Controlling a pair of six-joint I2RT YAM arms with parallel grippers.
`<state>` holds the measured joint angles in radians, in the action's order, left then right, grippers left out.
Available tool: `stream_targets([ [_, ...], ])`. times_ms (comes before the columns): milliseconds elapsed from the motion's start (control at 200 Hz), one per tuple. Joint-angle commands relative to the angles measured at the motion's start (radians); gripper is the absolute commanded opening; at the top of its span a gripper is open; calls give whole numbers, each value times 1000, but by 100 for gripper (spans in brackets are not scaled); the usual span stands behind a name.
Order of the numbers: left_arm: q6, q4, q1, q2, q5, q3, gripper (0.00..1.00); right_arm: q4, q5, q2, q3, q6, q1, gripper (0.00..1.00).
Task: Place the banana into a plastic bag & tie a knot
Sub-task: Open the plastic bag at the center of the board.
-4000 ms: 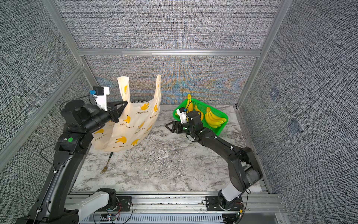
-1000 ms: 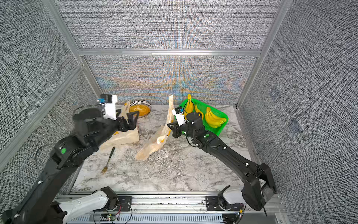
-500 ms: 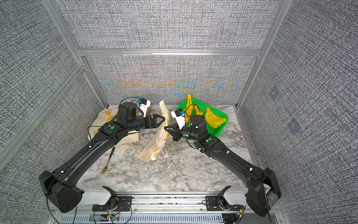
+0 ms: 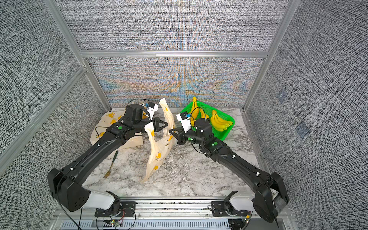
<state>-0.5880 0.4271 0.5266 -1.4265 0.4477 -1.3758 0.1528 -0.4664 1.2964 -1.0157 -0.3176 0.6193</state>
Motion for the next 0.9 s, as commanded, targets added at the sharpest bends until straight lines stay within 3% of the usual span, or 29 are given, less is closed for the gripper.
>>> stream_targets([
  [0,89,83,-30,25,-113,-16,0,-23,45,-21,16,-29,-9,0],
  [380,283,310,-219,28,-241,-213,0,-189,309,-28,30,-131,-77,0],
  [485,325,368,-266,-15,-283,-289,0,-202,339,-39,45,-167,-97,0],
  [566,335,384,-278,-57,-239,-333,0,-165,318,-44,61,-194,-101,0],
  [601,337,375,-278,-72,-159,-339,9,-134,291,-41,71,-215,-100,0],
  [661,318,373,-275,-76,-50,-342,43,-65,240,-27,89,-266,-98,0],
  [716,284,356,-270,-42,-2,-308,64,-17,219,-2,98,-317,-90,0],
  [836,251,313,-228,130,-111,-193,95,4,232,60,82,-412,-74,0],
  [896,238,317,-203,213,-148,-149,99,26,260,76,86,-460,-64,0],
])
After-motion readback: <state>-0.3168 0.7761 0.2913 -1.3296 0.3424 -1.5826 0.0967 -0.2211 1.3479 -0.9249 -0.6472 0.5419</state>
